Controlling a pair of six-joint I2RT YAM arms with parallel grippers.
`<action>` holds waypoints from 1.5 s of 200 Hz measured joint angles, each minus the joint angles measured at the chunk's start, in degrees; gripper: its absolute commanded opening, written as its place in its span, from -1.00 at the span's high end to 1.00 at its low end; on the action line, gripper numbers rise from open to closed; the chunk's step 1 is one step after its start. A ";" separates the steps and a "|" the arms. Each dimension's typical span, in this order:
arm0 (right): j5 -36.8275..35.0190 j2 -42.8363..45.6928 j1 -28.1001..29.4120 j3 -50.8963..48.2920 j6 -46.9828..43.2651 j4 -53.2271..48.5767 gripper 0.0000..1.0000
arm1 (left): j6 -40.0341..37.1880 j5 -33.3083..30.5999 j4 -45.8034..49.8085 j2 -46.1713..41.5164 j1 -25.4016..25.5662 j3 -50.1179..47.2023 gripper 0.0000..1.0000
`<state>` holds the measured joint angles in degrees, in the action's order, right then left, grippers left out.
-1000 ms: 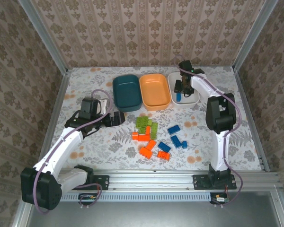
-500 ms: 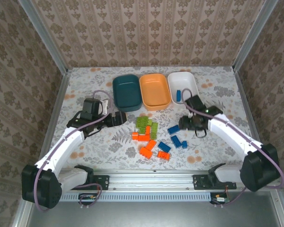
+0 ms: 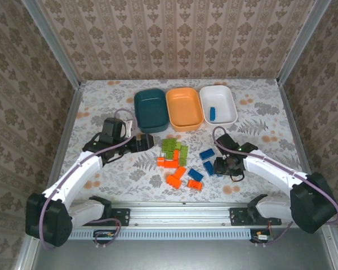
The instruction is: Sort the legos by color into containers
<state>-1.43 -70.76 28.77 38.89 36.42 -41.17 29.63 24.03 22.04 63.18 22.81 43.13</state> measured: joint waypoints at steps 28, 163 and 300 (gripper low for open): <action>0.20 -2.54 0.00 -0.09 0.48 2.25 0.18 | 0.00 -0.02 0.04 0.00 0.04 0.00 -1.00; -1.42 -1.79 0.00 -1.92 2.01 5.07 0.68 | 0.00 -1.03 0.26 -0.02 0.04 -0.04 -1.00; -2.32 -13.03 -10.43 25.64 -4.37 3.26 0.61 | -1.38 -1.36 0.28 1.46 0.04 -0.11 -1.00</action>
<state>-3.75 -83.79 18.35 64.53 32.05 -37.91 28.25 22.68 22.33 64.64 22.85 43.03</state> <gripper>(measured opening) 0.189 0.997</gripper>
